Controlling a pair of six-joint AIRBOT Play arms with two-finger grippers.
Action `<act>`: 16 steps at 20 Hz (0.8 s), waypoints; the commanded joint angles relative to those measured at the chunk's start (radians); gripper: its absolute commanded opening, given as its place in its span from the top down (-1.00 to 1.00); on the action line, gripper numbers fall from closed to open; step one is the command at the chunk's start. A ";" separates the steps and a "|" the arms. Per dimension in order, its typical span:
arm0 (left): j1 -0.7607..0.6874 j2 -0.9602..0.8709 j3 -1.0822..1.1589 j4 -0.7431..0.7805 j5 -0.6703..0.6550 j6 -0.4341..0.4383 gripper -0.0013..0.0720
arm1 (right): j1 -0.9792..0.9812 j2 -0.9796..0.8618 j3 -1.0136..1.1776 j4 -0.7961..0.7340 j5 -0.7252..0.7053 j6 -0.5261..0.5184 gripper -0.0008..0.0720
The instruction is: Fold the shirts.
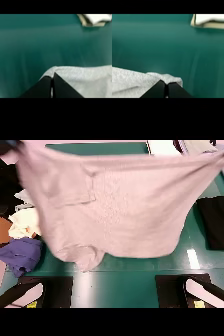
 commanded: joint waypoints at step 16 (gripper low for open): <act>-0.034 -0.453 -0.249 0.029 0.078 0.185 0.91 | 0.158 -0.457 -0.175 -0.239 -0.171 0.017 0.94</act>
